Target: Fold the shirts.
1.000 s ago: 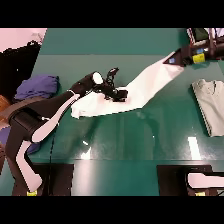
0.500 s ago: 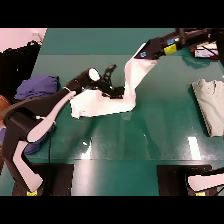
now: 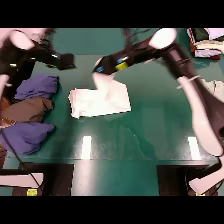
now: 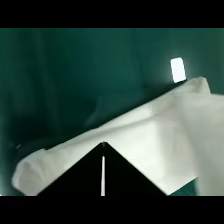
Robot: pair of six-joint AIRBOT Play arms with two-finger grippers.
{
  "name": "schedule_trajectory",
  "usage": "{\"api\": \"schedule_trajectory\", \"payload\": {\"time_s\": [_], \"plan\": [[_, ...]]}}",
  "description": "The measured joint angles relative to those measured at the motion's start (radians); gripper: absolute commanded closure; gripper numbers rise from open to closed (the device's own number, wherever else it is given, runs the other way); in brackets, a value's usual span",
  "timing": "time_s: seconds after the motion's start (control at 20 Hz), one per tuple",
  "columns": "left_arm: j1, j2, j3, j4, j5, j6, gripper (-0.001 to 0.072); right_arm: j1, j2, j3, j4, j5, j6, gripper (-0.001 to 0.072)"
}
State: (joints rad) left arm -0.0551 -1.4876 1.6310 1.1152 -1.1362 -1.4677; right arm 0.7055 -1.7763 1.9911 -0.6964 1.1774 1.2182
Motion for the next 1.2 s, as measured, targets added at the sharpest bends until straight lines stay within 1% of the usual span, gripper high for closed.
{"api": "schedule_trajectory", "payload": {"time_s": [0.05,0.15,0.3,0.45,0.55,0.65,0.7,0.8,1.0,1.05,1.2], "plan": [[0.034,0.033,0.0,0.005,-0.007,0.002,0.0682,0.036,-0.035,0.021,0.0,-0.018,-0.021,0.0172],[0.095,0.087,0.0,0.016,-0.018,0.005,0.0682,0.095,-0.095,0.051,-0.005,-0.038,-0.054,0.0173],[0.146,0.131,0.0,0.026,-0.039,0.007,0.0682,0.116,-0.108,0.017,-0.055,-0.046,-0.072,0.0191],[0.167,0.148,0.0,0.028,-0.069,0.009,0.0682,0.059,-0.051,-0.088,-0.147,0.006,-0.04,0.0191],[0.172,0.154,0.0,0.028,-0.086,0.01,0.0682,-0.015,0.003,-0.199,-0.194,0.038,-0.017,0.0211],[0.175,0.155,-0.001,0.029,-0.098,0.01,0.0682,-0.111,0.069,-0.332,-0.216,0.044,0.002,0.0209],[0.175,0.156,-0.001,0.029,-0.1,0.01,0.0682,-0.158,0.094,-0.395,-0.225,0.045,0.01,0.0194],[0.177,0.158,-0.002,0.027,-0.107,0.01,0.0682,-0.256,0.135,-0.51,-0.225,0.037,0.023,0.0061],[0.177,0.158,-0.002,0.023,-0.111,0.01,0.0682,-0.387,0.124,-0.654,-0.166,0.026,0.033,0.007],[0.177,0.158,-0.002,0.018,-0.112,0.01,0.0682,-0.399,0.108,-0.668,-0.148,0.026,0.034,0.0099],[0.177,0.158,-0.002,0.005,-0.113,0.01,0.0682,-0.388,0.033,-0.655,-0.077,0.026,0.036,0.01]]}}
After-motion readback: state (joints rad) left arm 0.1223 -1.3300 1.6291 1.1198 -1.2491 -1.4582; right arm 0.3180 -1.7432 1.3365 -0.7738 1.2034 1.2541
